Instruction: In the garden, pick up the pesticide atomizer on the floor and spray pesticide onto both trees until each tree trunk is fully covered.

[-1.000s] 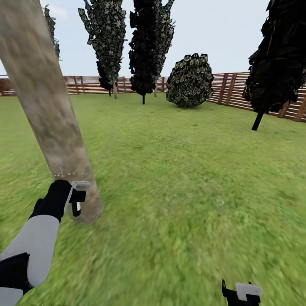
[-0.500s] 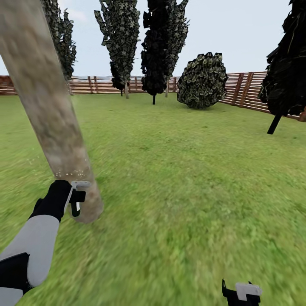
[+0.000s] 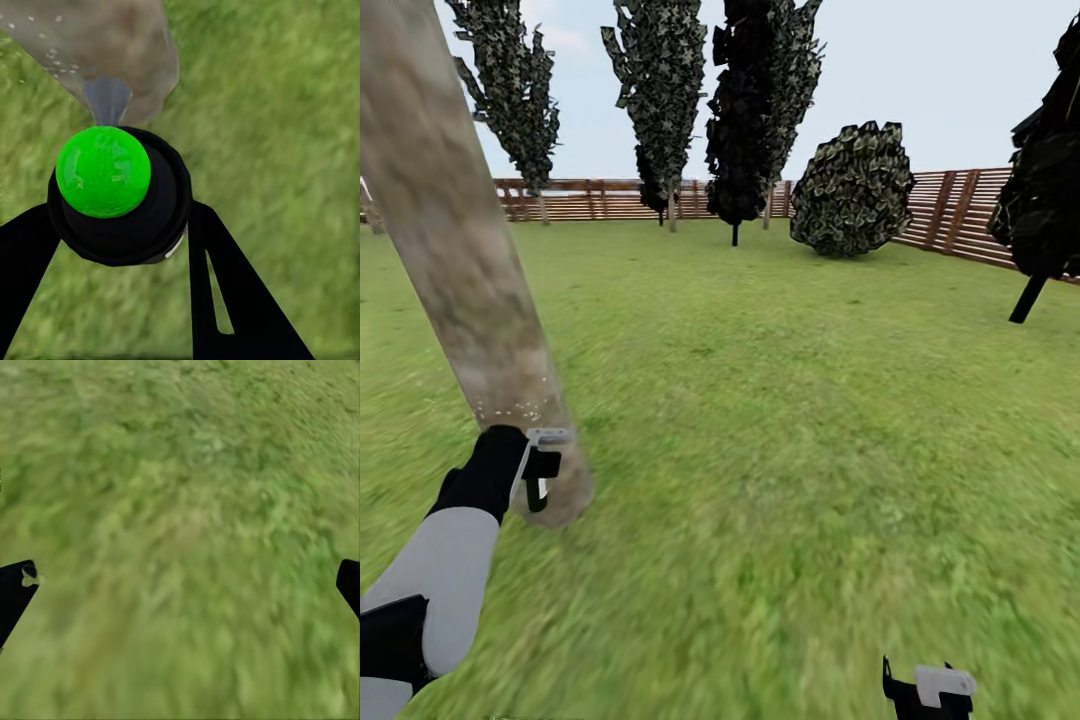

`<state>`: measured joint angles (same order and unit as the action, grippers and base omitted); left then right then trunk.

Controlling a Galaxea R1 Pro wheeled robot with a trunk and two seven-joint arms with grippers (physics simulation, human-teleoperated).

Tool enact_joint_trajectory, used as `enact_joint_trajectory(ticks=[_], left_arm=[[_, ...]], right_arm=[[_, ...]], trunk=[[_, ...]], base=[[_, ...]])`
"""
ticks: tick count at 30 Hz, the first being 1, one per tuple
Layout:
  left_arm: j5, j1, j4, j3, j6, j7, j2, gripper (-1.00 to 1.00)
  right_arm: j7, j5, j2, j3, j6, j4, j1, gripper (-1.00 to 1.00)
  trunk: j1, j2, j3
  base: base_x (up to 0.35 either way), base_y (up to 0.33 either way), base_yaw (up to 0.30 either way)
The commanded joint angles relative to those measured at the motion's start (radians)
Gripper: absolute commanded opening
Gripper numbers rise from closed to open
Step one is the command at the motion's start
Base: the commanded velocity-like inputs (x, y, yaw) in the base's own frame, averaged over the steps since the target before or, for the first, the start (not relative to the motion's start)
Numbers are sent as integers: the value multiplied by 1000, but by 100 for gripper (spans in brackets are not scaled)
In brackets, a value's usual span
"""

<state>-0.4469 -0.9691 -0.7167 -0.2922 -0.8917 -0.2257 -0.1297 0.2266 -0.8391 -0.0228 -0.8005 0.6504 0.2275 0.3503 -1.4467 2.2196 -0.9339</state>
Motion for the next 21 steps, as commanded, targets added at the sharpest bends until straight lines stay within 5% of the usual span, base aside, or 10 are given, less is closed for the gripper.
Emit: enact_joint_trajectory(ticks=[1,10,16,21], left_arm=[[-10,-1,1,-3,-3,-9,-1,-100],[-8,29,6,-2,0,-9,3,-100],[-4,39,66,-7,8,-9,3,-100],[-5,83,77,-34,12,-7,-26,-100]], right_arm=[[7,-11,0,-5,3,-2,1,100],[6,-11,0,-4,3,-2,1,100],[6,-11,0,-4,3,-2,1,100],[6,-11,0,-5,3,-2,1,100]], trunk=[[0,0,-1],[0,0,-1],[0,0,-1],[0,0,-1]], base=[[95,-264,275],[122,-260,256],[217,-214,23],[236,-194,1]])
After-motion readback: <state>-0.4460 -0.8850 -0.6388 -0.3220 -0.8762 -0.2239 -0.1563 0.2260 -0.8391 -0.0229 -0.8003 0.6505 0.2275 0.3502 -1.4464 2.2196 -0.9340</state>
